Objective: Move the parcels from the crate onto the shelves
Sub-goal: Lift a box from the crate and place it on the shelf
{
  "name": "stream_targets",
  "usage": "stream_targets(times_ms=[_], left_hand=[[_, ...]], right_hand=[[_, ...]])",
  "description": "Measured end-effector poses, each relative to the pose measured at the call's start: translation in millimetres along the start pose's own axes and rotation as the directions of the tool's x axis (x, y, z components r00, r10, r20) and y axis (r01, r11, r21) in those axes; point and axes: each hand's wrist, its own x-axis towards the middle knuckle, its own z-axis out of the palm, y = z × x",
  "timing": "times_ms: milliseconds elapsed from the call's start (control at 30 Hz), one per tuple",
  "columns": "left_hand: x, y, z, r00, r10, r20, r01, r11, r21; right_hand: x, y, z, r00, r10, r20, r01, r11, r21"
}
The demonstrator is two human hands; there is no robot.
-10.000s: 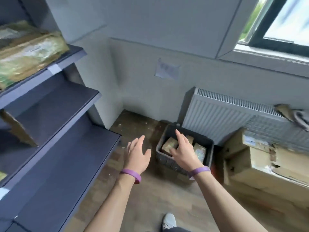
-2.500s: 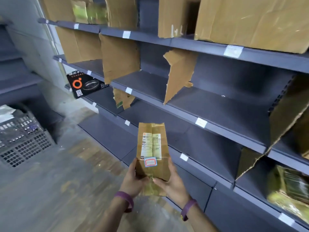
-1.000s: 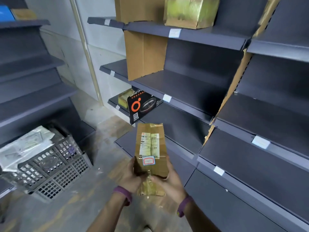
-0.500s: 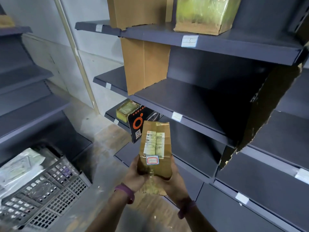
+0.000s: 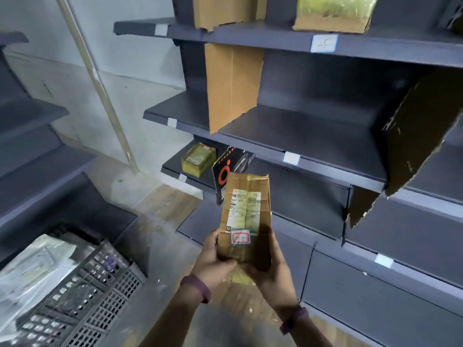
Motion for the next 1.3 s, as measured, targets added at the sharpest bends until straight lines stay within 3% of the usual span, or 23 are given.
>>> stream_targets(times_ms=[133, 467, 967, 1300], left_hand=[[-37.0, -13.3, -66.0, 0.998, 0.063, -0.014, -0.063, 0.998, 0.033], [-75.9, -27.1, -201.1, 0.992, -0.028, -0.127, 0.024, 0.999, -0.029], [104.2, 1.8, -300.6, 0.993, 0.008, -0.116, 0.003, 0.996, 0.093], [194.1, 12.7, -332.2, 1.0, 0.012, -0.021, -0.008, 0.985, 0.172]], right_hand=[[-43.1, -17.2, 66.2, 0.999, -0.026, -0.035, 0.027, 0.999, 0.026], [-50.4, -56.4, 192.3, 0.992, -0.054, 0.111, 0.055, 0.998, -0.009], [130.9, -45.1, 289.7, 0.994, -0.011, 0.105, 0.009, 1.0, 0.026], [205.2, -37.4, 319.9, 0.998, 0.061, -0.001, -0.061, 0.998, 0.034]])
